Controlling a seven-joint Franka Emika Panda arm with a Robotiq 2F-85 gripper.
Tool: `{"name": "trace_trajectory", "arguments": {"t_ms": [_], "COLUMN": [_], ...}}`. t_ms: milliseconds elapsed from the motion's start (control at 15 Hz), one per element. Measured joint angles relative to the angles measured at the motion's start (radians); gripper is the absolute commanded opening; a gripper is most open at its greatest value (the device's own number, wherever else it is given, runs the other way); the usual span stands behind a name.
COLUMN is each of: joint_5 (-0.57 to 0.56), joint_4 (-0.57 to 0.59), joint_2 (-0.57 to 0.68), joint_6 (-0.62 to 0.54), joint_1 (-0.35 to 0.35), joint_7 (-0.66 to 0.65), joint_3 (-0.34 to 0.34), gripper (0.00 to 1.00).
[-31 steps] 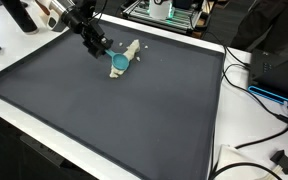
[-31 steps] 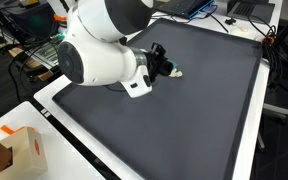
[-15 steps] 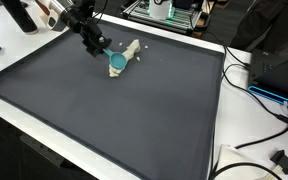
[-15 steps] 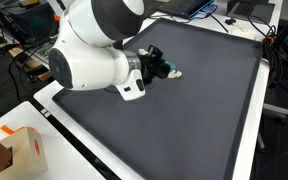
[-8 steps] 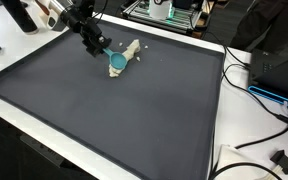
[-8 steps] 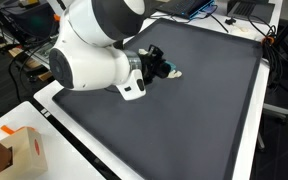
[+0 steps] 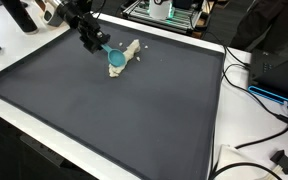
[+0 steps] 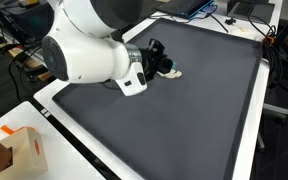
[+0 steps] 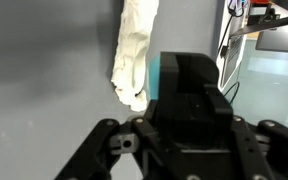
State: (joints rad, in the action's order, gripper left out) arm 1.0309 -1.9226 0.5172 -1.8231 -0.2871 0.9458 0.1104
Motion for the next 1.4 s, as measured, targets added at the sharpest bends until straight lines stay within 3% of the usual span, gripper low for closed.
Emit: {"name": "trace_trajectory", "arguments": {"t_ms": [600, 1000, 1400], "joint_5": [-0.057, -0.218, -0.447], "joint_4": [-0.083, -0.134, -0.149], "joint_2": [-0.202, -0.367, -0.475], "joint_6": [0.015, -0.031, -0.042], "joint_1": [0.032, 0.096, 0.152], "joint_7": [-0.070, -0.327, -0.612], "joint_3": [0.012, 0.013, -0.002], "gripper": [0.25, 0.25, 0.25]}}
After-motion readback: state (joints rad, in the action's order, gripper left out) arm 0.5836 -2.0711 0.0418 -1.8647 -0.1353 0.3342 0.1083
